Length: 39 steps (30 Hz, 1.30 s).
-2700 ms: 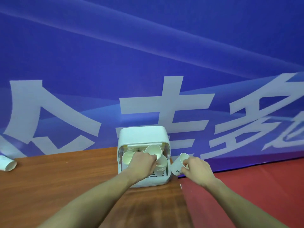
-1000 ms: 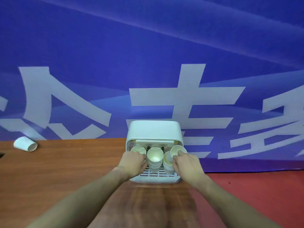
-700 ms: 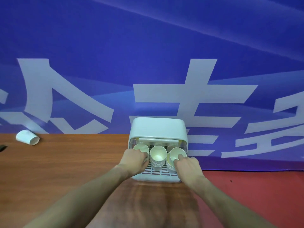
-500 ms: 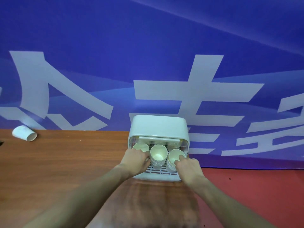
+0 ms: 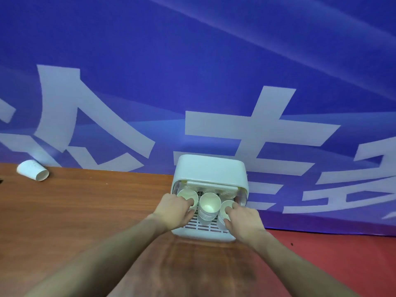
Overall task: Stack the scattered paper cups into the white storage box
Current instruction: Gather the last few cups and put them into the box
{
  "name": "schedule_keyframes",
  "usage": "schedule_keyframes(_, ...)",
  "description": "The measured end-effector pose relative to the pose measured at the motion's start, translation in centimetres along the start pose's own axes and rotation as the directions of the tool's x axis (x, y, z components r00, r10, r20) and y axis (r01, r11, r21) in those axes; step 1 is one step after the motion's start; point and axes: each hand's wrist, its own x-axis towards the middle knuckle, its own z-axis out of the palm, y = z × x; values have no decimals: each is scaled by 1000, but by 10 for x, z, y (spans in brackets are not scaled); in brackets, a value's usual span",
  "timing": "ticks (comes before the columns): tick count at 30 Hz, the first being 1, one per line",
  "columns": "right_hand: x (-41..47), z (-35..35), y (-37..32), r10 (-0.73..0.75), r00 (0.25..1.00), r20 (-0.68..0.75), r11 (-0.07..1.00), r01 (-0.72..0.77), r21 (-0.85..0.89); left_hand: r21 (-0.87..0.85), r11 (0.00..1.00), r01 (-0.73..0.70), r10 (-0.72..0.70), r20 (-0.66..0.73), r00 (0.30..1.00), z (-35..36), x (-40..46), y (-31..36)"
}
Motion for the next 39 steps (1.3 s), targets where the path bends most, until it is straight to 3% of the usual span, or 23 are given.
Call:
schedule_keyframes(8, 6, -53, -46, -122, 984, -130, 992, 118, -39, -7, 991, 136, -137, -75, 988, -28, -54, -51)
schedule_keyframes(13, 26, -78, -95, -225, 963, -151, 974, 217, -66, -12, 948, 319, -319, -89, 944, -37, -109, -108)
schedule_keyframes(18, 48, -95, -159, -335, 928, -159, 942, 326, -82, -24, 873, 488, -488, -87, 869, -28, -176, -162)
schedule_keyframes(25, 81, -113, -263, -478, 869, -125, 877, 465, -124, -121, 692, 712, -716, 10, 698, 0, -271, -236)
schedule_keyframes(31, 118, -129, -352, -580, 810, -86, 808, 558, -191, -80, 569, 818, -816, 72, 574, 27, -328, -300)
schedule_keyframes(39, 186, -152, -456, -629, 774, -70, 772, 613, -168, -93, 539, 837, -834, 79, 546, 36, -367, -363)
